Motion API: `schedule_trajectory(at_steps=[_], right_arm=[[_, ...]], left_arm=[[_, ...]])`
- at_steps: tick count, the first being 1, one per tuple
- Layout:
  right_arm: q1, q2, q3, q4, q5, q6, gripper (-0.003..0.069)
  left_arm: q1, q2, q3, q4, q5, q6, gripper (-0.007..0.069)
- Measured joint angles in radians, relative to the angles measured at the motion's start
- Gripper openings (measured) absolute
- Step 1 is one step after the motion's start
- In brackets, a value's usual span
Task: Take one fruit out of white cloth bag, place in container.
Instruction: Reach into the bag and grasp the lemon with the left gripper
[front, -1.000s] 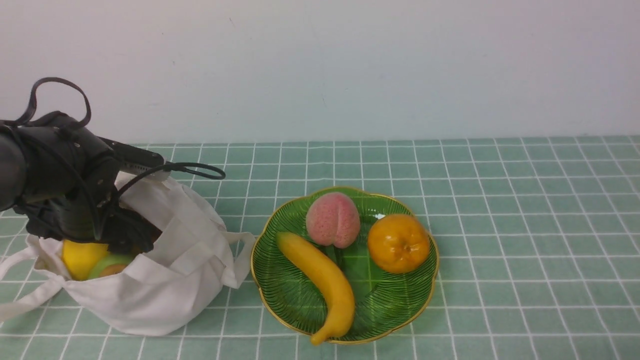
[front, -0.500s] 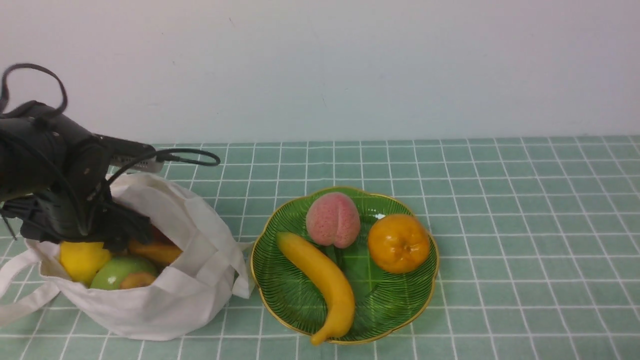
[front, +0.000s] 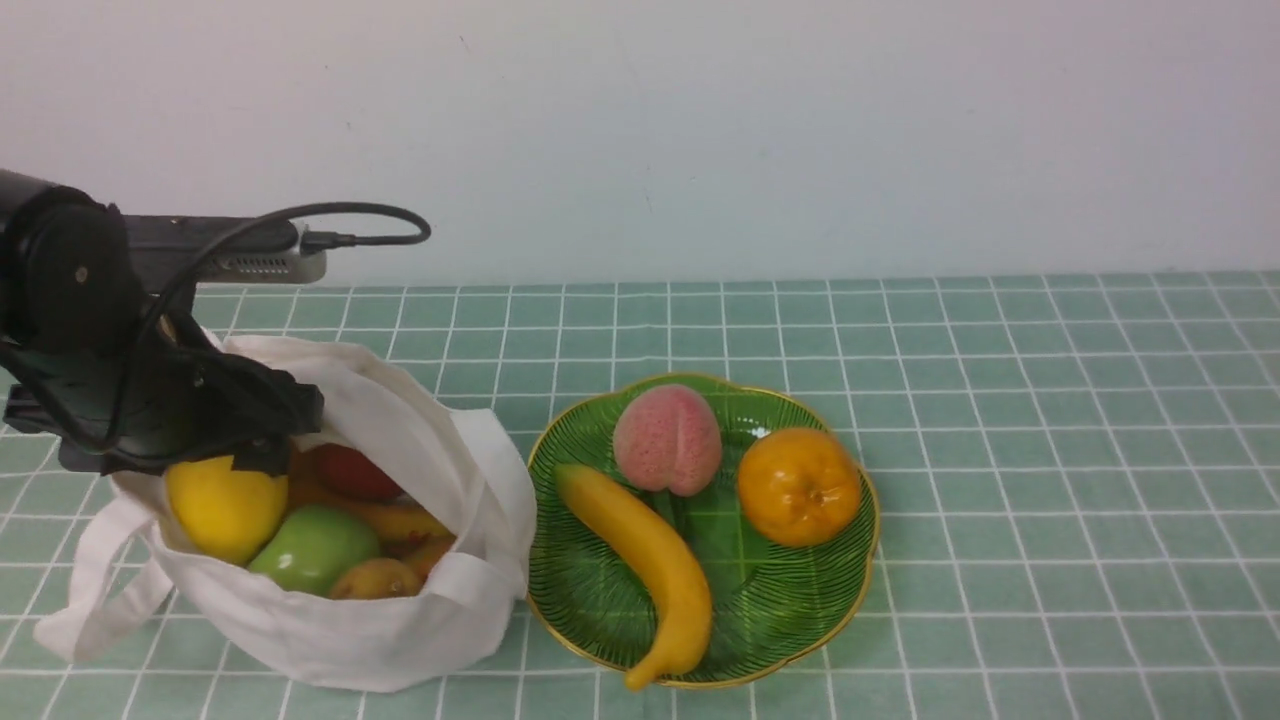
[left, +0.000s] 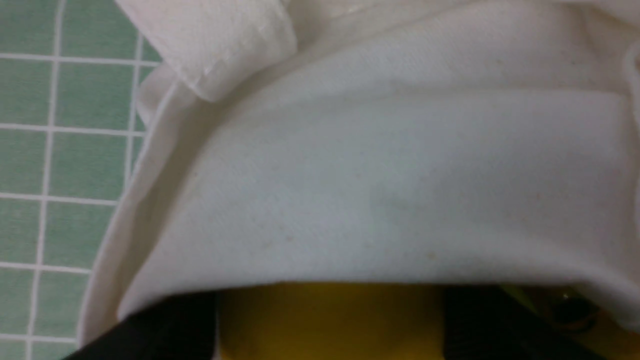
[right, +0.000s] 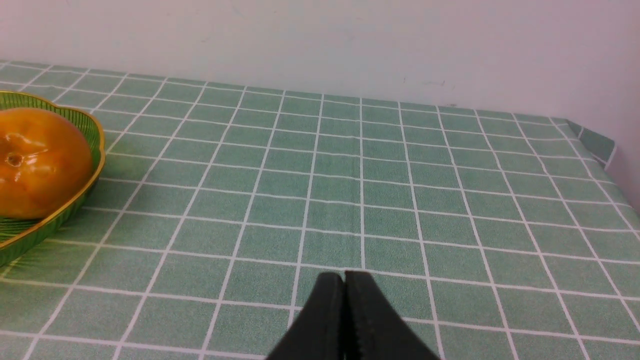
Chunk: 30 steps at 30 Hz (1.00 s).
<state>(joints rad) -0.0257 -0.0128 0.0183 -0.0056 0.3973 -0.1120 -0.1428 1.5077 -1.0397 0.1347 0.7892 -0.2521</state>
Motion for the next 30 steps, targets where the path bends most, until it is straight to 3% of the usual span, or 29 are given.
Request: schedule_trajectory(at_steps=[8, 30], right_arm=[[0.000, 0.000, 0.000, 0.000, 0.000, 0.000, -0.0015], [0.000, 0.000, 0.000, 0.000, 0.000, 0.000, -0.0015]], left_arm=[[0.000, 0.014, 0.000, -0.230, -0.012, 0.207, 0.0517], [0.000, 0.016, 0.000, -0.293, -0.018, 0.286, 0.0549]])
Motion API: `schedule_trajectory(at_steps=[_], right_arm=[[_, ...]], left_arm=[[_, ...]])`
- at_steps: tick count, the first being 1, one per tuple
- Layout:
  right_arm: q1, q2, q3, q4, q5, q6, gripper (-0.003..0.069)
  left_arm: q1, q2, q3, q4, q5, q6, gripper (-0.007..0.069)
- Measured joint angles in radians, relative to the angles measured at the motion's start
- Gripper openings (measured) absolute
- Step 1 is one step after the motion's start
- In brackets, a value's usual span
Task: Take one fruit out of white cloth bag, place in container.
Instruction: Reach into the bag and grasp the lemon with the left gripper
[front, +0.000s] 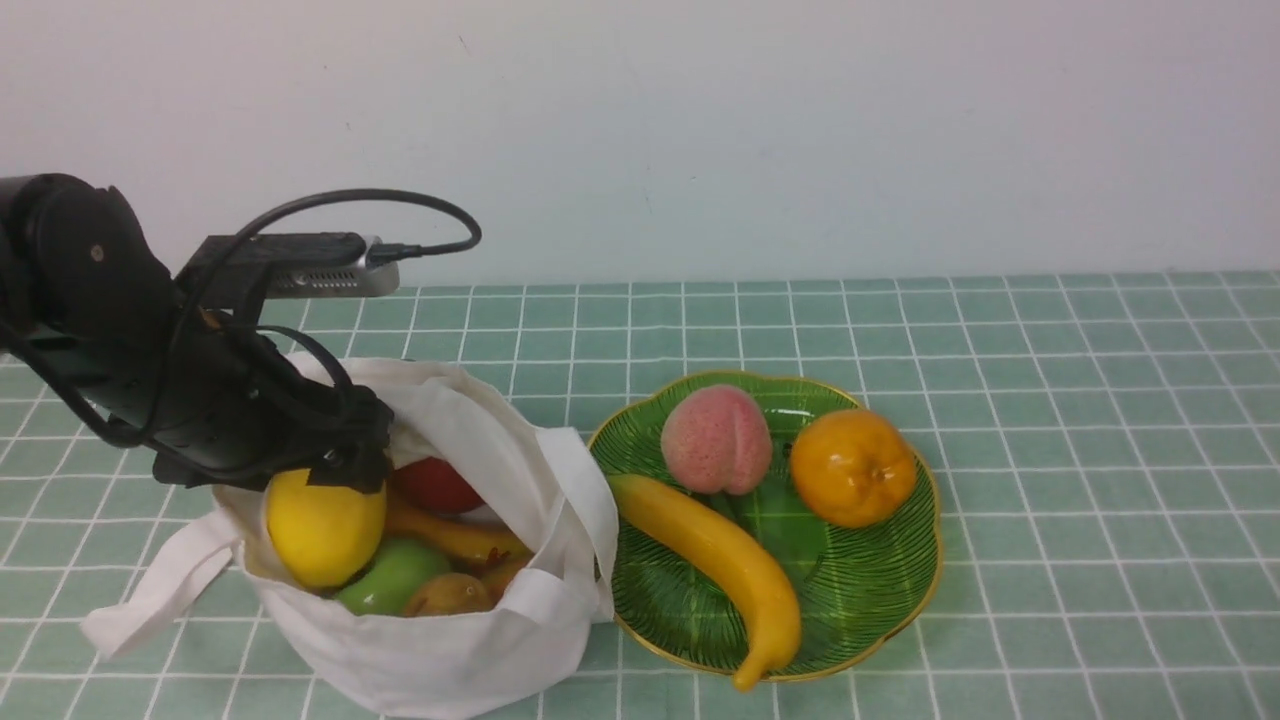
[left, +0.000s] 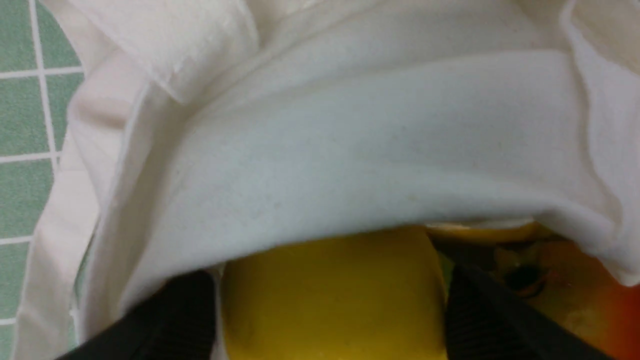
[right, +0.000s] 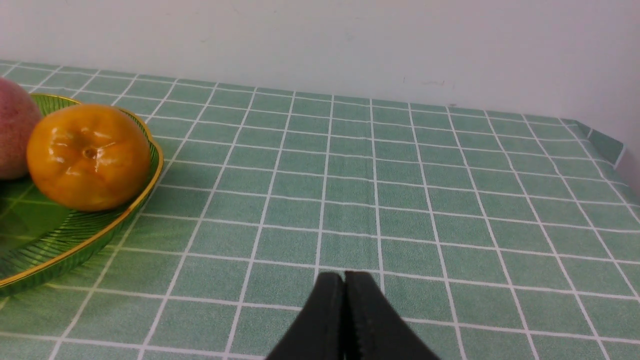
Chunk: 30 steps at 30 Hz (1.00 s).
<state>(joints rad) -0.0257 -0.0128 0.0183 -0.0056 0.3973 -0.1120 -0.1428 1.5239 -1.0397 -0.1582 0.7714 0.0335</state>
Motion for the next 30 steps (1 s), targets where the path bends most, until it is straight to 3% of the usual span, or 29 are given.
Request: schedule_trajectory(at_steps=[16, 30], right_arm=[[0.000, 0.000, 0.000, 0.000, 0.000, 0.000, -0.0015], [0.000, 0.000, 0.000, 0.000, 0.000, 0.000, -0.0015]], left_arm=[[0.000, -0.027, 0.000, -0.032, 0.013, 0.083, 0.0549], [0.000, 0.092, 0.000, 0.027, -0.046, 0.082, 0.0549]])
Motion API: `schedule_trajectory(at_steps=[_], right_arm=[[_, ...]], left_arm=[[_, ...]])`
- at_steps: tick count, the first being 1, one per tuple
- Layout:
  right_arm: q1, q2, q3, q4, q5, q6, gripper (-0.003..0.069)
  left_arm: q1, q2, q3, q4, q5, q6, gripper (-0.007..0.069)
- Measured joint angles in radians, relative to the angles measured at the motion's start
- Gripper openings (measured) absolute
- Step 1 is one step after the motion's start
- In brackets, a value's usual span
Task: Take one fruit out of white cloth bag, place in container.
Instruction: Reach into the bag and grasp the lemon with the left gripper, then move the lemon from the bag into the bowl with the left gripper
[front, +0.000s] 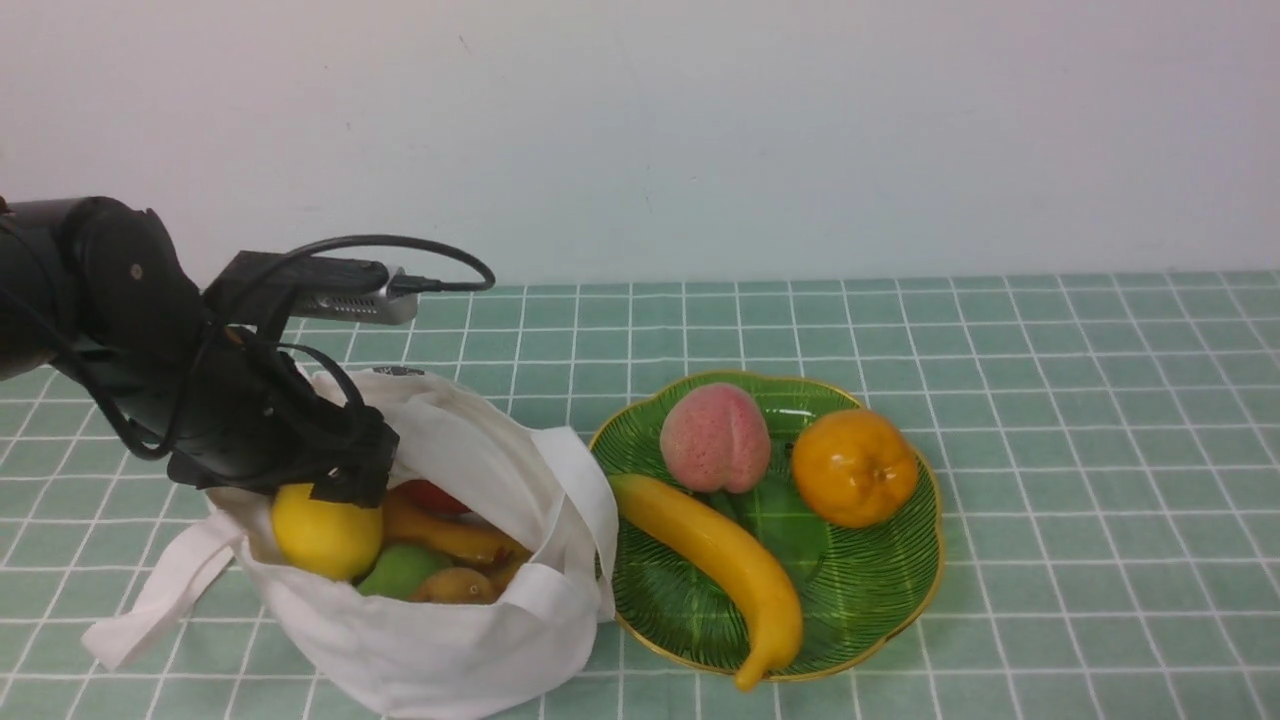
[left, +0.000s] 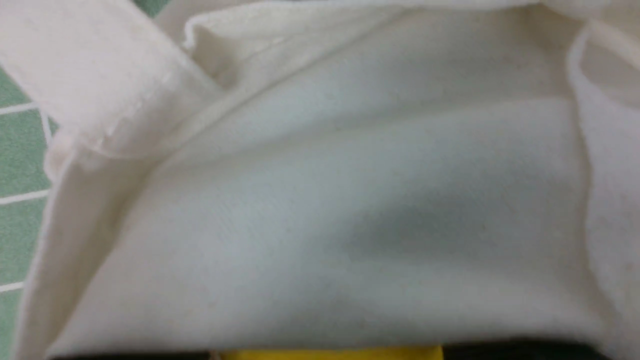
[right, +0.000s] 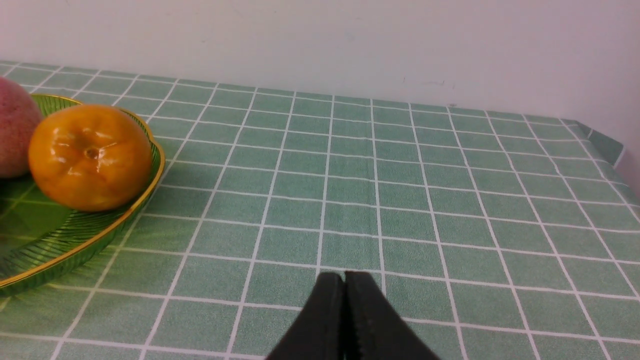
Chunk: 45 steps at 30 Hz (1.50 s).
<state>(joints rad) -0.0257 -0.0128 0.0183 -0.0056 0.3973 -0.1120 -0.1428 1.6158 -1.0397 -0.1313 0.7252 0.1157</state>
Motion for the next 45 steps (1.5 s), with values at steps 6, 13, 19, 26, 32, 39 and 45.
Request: schedule_trajectory(at_steps=[6, 13, 19, 26, 32, 39, 45], right_arm=[[0.000, 0.000, 0.000, 0.000, 0.000, 0.000, -0.0015], [0.000, 0.000, 0.000, 0.000, 0.000, 0.000, -0.0015], [0.000, 0.000, 0.000, 0.000, 0.000, 0.000, -0.0015], [0.000, 0.000, 0.000, 0.000, 0.000, 0.000, -0.0015], [0.000, 0.000, 0.000, 0.000, 0.000, 0.000, -0.0015], [0.000, 0.000, 0.000, 0.000, 0.000, 0.000, -0.0015], [0.000, 0.000, 0.000, 0.000, 0.000, 0.000, -0.0015]], left_arm=[[0.000, 0.057, -0.002, 0.010, 0.003, -0.025, 0.0549], [0.000, 0.090, -0.002, 0.010, 0.039, -0.032, 0.0480], [0.000, 0.091, -0.003, 0.006, 0.095, -0.023, 0.0480], [0.000, -0.034, -0.009, -0.036, 0.158, 0.001, 0.0480], [0.000, -0.191, -0.009, -0.119, 0.202, 0.046, 0.0480], [0.000, -0.288, -0.009, -0.243, 0.248, 0.121, 0.0480], [-0.005, -0.362, -0.024, -0.579, 0.235, 0.314, 0.0480]])
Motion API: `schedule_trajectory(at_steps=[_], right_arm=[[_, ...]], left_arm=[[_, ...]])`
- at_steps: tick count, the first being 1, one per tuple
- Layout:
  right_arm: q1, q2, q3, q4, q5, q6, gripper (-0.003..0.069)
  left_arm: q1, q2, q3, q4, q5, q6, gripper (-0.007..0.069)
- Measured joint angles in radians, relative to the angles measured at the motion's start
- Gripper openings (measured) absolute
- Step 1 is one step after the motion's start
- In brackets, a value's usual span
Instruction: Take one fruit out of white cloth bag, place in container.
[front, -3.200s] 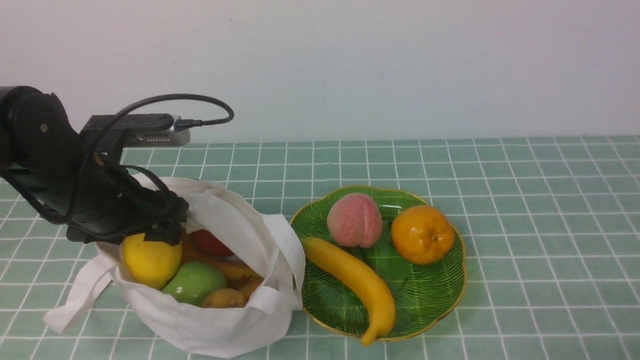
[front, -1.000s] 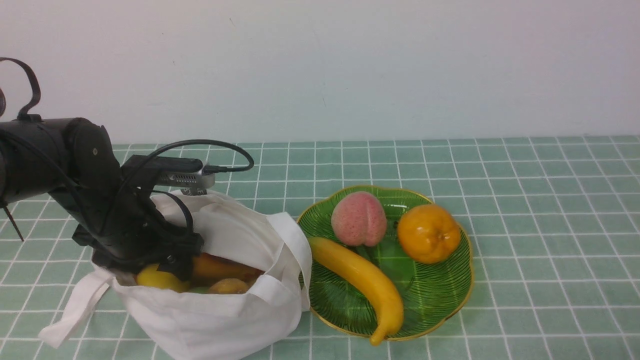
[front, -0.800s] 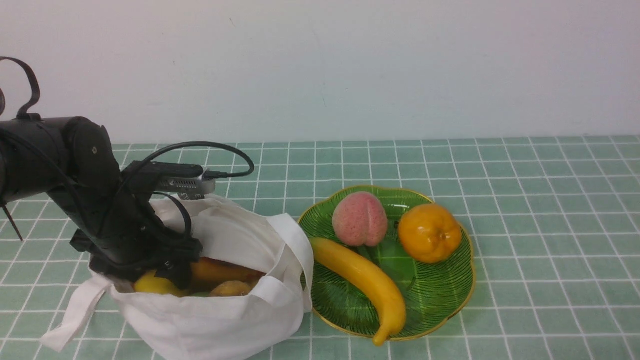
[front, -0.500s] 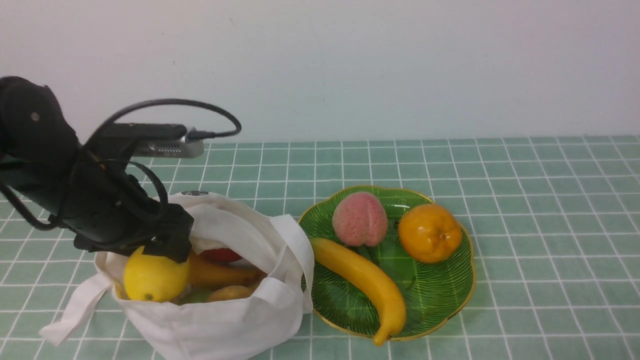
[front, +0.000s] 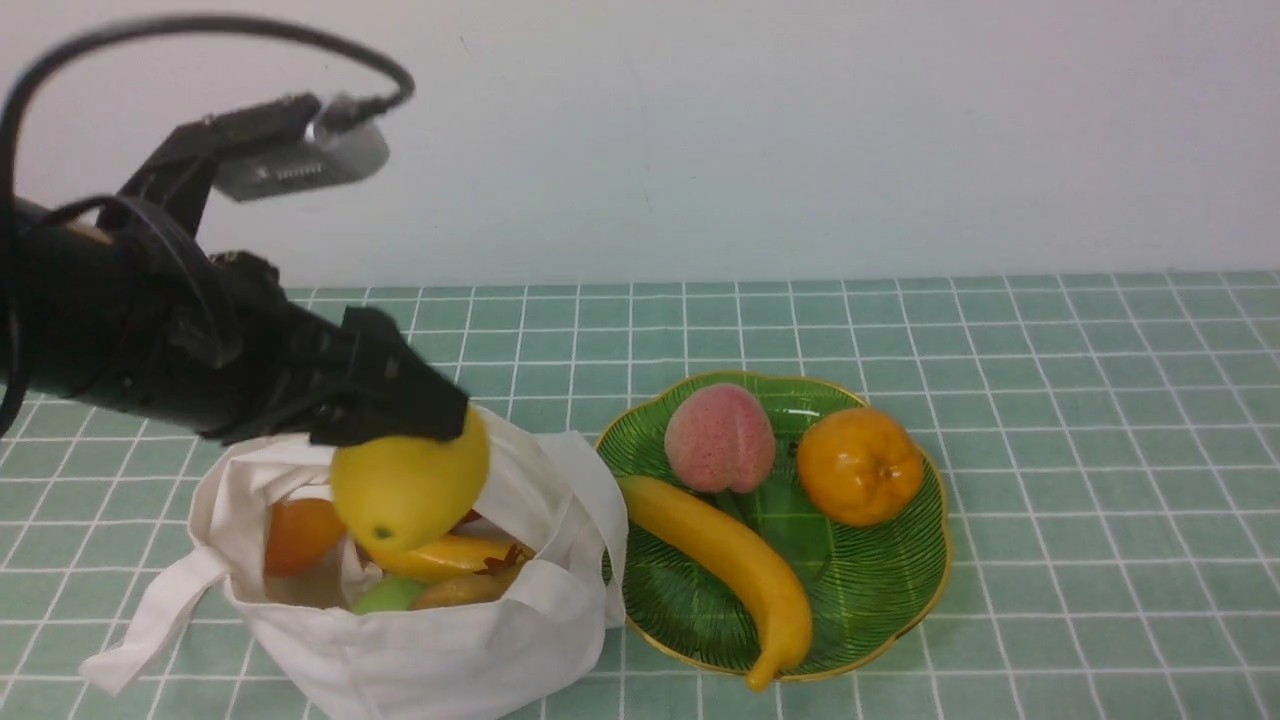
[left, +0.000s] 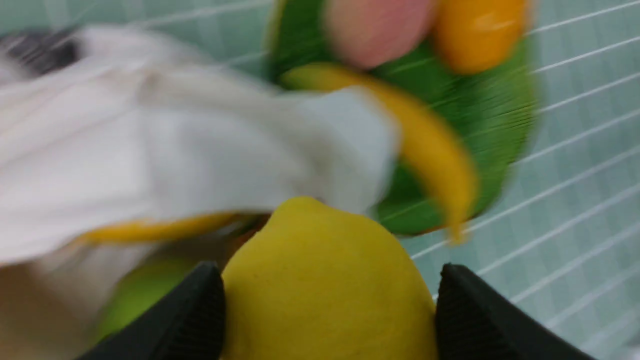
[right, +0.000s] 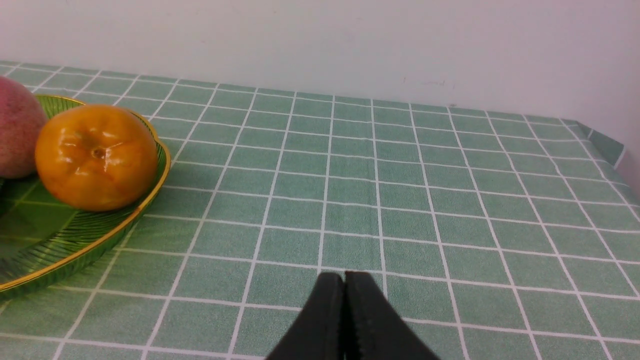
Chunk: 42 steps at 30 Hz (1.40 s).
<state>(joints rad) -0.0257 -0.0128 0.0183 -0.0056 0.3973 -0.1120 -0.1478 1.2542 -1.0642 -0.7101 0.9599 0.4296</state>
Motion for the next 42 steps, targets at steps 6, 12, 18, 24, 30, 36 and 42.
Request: schedule_trajectory(at_steps=[6, 12, 18, 24, 30, 36, 42], right_arm=[[0.000, 0.000, 0.000, 0.000, 0.000, 0.000, -0.0015], [0.000, 0.000, 0.000, 0.000, 0.000, 0.000, -0.0015], [0.000, 0.000, 0.000, 0.000, 0.000, 0.000, -0.0015], [0.000, 0.000, 0.000, 0.000, 0.000, 0.000, -0.0015], [0.000, 0.000, 0.000, 0.000, 0.000, 0.000, -0.0015], [0.000, 0.000, 0.000, 0.000, 0.000, 0.000, -0.0015], [0.000, 0.000, 0.000, 0.000, 0.000, 0.000, -0.0015]], left_arm=[[-0.150, 0.051, -0.008, -0.288, -0.167, 0.268, 0.0480], [-0.358, 0.228, -0.021, -0.338, -0.390, 0.322, 0.0480], [-0.492, 0.460, -0.118, -0.348, -0.505, 0.327, 0.0480], [-0.522, 0.623, -0.185, -0.351, -0.545, 0.319, 0.0480], [-0.522, 0.678, -0.186, -0.351, -0.602, 0.314, 0.0481], [-0.522, 0.678, -0.190, -0.352, -0.620, 0.325, 0.0640], [-0.515, 0.624, -0.191, -0.314, -0.619, 0.334, 0.0631]])
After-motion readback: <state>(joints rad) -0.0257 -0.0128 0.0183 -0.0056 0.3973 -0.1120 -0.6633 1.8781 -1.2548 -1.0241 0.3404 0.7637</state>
